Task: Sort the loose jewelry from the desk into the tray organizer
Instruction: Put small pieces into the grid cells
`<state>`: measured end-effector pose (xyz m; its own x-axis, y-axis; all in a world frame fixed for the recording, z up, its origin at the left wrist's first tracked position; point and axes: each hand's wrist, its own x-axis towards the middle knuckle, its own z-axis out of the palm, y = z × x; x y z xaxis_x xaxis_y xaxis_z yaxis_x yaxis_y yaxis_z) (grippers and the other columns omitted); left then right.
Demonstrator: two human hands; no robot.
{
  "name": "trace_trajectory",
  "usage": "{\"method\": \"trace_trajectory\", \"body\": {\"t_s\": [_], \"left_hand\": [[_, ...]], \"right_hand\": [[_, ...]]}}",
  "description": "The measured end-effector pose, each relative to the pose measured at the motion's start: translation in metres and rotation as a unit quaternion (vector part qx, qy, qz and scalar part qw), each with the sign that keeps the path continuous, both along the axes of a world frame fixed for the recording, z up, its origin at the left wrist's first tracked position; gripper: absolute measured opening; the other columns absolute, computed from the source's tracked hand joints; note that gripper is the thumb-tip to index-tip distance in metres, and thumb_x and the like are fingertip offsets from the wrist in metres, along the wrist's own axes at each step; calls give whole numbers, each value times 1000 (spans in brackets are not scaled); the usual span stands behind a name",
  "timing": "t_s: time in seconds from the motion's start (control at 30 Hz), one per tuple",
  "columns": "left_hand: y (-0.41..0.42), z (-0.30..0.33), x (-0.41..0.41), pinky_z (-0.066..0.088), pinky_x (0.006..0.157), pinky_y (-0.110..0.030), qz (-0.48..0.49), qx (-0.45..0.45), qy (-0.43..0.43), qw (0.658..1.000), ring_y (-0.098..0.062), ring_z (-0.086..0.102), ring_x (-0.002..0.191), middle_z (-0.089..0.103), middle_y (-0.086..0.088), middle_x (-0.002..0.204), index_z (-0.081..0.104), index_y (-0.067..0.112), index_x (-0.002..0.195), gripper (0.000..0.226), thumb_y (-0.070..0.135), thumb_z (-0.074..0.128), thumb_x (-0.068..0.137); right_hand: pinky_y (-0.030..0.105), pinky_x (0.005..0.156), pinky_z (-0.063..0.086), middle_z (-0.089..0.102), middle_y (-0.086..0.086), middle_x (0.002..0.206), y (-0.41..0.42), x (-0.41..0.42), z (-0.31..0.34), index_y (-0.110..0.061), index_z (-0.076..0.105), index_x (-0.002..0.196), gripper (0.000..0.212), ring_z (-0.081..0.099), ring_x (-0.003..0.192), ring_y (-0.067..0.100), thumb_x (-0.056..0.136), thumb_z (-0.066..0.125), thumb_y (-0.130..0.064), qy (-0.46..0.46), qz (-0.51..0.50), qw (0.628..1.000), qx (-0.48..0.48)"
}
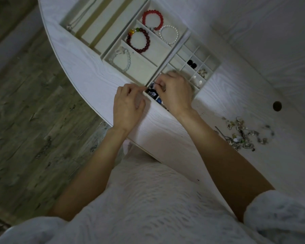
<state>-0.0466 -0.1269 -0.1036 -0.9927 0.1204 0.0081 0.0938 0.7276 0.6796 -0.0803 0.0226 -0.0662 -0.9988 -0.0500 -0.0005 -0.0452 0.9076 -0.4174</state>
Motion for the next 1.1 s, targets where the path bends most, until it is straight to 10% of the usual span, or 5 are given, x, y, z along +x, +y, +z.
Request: {"method": "trace_trajectory", "body": {"t_s": [0.17, 0.47, 1.1], "left_hand": [[1, 1, -2, 31, 85, -21, 7, 5, -4, 1000, -26, 49, 97, 59, -12, 106, 66, 10, 114, 35, 2, 58, 81], [0, 2, -4, 30, 83, -21, -1, 0, -10, 1000, -27, 48, 95, 58, -11, 103, 67, 9, 113, 35, 0, 58, 80], [2, 3, -2, 32, 83, -22, 1, -1, -8, 1000, -27, 48, 96, 58, -11, 104, 65, 9, 115, 38, -1, 56, 80]], "right_hand": [[28, 60, 49, 66, 3, 75, 3, 3, -7, -11, 68, 77, 8, 61, 69, 21, 74, 71, -4, 115, 68, 990, 46], [27, 76, 48, 67, 5, 87, 15, 19, -18, -9, 69, 90, 10, 60, 84, 21, 79, 69, -8, 47, -15, 996, -79], [31, 78, 44, 61, 5, 95, 5, 9, -20, -17, 72, 95, 15, 53, 96, 23, 81, 72, -22, -37, 12, 999, -6]]}}
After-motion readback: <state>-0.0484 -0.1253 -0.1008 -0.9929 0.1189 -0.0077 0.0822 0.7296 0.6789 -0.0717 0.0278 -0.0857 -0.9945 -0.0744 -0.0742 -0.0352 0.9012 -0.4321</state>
